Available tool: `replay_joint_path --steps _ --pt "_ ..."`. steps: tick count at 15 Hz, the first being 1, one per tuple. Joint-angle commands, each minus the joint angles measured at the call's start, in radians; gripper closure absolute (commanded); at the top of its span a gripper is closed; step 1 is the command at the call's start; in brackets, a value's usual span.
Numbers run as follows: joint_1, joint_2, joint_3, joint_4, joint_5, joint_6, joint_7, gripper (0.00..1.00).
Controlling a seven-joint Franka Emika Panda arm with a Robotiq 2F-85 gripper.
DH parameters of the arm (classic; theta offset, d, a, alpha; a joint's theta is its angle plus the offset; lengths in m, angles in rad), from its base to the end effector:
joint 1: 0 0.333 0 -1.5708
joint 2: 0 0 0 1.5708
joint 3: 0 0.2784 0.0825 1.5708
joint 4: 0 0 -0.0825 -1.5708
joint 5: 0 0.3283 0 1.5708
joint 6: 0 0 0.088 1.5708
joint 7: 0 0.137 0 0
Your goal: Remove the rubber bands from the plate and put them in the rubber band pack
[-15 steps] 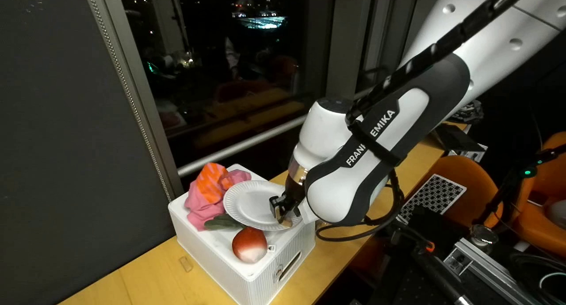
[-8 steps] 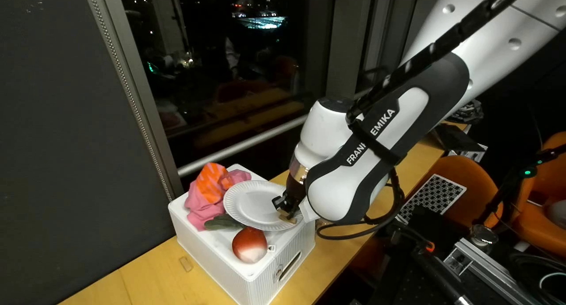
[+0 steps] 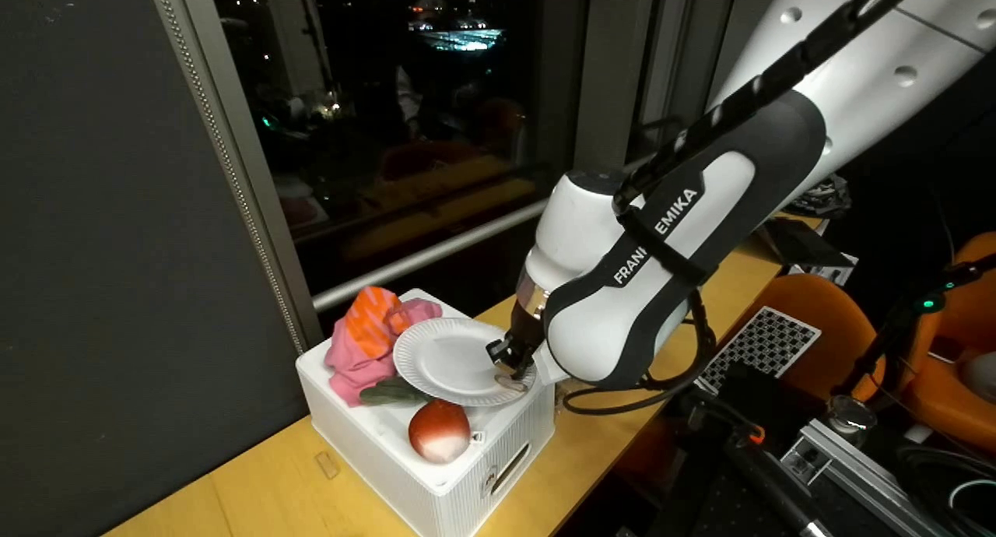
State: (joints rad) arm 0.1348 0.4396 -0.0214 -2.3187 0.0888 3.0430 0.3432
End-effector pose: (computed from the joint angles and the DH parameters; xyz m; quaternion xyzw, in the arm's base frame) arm 0.5126 0.0513 0.1694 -0.9777 0.1546 -0.1369 0.0382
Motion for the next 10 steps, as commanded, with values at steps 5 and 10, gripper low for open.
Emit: replay_joint_path --steps 5,10 --pt "0.003 -0.046 -0.009 -0.031 0.025 -0.003 -0.020 0.69" --pt "0.008 -0.047 -0.014 -0.033 0.022 0.001 -0.019 0.32"
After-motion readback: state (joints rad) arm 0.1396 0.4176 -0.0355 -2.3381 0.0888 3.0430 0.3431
